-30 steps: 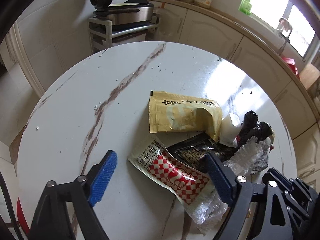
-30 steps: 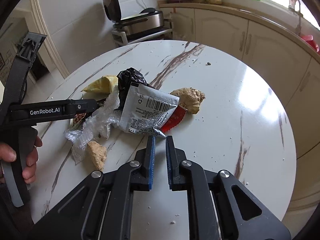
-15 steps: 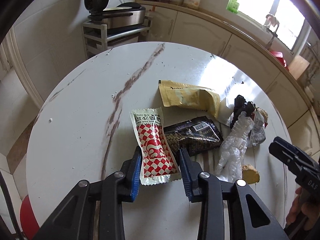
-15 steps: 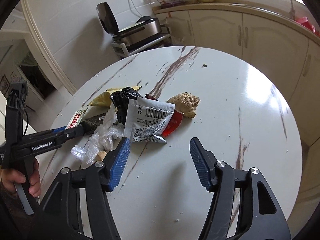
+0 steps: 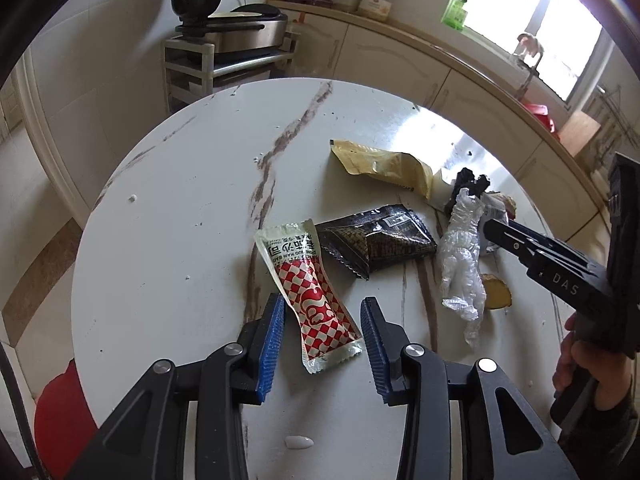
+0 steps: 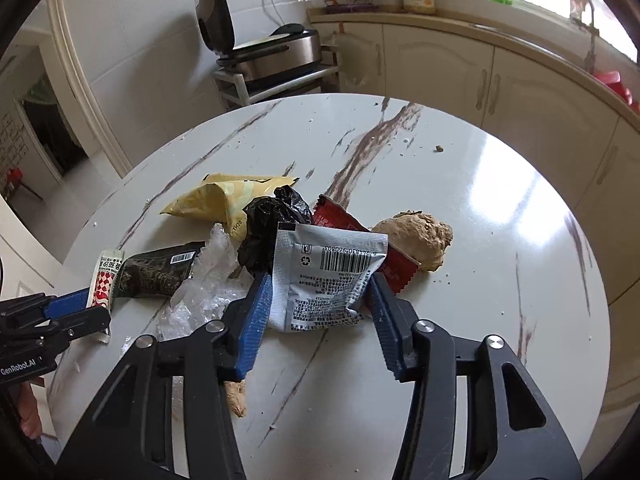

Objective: Collect trash
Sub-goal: 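Grasp the red-checkered ketchup packet with the left tool while the right tool grasps the white barcode sachet, then carry both items over the blue bin and open both tools to drop them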

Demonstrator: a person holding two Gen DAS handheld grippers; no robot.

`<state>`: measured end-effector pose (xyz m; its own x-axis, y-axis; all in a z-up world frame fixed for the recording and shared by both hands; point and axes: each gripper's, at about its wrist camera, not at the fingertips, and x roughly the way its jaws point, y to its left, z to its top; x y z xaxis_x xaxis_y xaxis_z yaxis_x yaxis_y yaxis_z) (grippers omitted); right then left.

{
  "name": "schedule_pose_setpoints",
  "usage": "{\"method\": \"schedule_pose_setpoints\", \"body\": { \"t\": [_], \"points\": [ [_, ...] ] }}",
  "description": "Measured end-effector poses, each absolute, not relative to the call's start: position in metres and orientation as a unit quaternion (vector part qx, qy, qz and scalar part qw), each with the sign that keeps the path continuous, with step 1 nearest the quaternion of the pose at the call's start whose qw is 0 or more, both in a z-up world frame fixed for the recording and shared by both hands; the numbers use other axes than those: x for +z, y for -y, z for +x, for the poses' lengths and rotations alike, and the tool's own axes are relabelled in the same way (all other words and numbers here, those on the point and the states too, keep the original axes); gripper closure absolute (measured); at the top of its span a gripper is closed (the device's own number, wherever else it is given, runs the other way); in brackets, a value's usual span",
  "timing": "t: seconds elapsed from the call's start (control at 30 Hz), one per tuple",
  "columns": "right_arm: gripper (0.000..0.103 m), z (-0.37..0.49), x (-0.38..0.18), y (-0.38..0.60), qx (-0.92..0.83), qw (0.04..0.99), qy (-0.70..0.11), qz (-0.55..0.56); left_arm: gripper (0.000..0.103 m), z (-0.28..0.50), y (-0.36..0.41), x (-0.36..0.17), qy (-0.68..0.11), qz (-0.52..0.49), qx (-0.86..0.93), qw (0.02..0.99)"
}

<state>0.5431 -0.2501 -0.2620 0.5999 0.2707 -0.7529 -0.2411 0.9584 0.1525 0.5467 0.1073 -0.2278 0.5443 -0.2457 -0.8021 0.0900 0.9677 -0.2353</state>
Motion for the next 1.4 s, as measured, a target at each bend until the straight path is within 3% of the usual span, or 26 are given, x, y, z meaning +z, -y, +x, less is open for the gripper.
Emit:
{"method": "schedule_pose_setpoints", "body": {
  "t": [0.03,0.1,0.17,0.23,0.3,0.33,0.47,0.57,1.03,1.4],
  "points": [
    [0.094,0.541,-0.261,0.253,0.15,0.893,-0.424,0.019,0.059,0.544,-0.107,-0.227,-0.465,-0.085,-0.093,0.876],
    [0.094,0.539,-0.261,0.258,0.155,0.891,-0.427,0.023,0.04,0.545,-0.107,-0.226,-0.464,-0.09,-0.084,0.877],
    [0.095,0.535,-0.261,0.263,0.158,0.891,-0.425,0.026,0.04,0.547,-0.104,-0.227,-0.464,-0.087,-0.077,0.878],
    [0.096,0.531,-0.261,0.268,0.163,0.89,-0.425,0.035,0.042,0.55,-0.1,-0.226,-0.468,-0.078,-0.066,0.878],
    [0.096,0.526,-0.259,0.272,0.165,0.889,-0.424,0.039,0.053,0.549,-0.096,-0.226,-0.467,-0.061,-0.056,0.88],
    [0.097,0.524,-0.258,0.275,0.169,0.889,-0.423,0.044,0.068,0.548,-0.093,-0.226,-0.466,-0.047,-0.047,0.882],
    [0.098,0.512,-0.254,0.283,0.178,0.89,-0.417,0.056,0.089,0.534,-0.094,-0.226,-0.455,-0.048,-0.047,0.888],
    [0.099,0.503,-0.25,0.287,0.184,0.89,-0.412,0.062,0.095,0.522,-0.095,-0.224,-0.454,-0.051,-0.045,0.889],
    [0.101,0.446,-0.235,0.33,0.191,0.894,-0.391,0.103,0.097,0.451,-0.063,-0.176,-0.424,-0.089,-0.114,0.894],
    [0.101,0.39,-0.213,0.421,0.146,0.917,-0.346,0.135,0.097,0.434,0.081,-0.136,-0.415,-0.037,-0.213,0.884]
  ]
}}
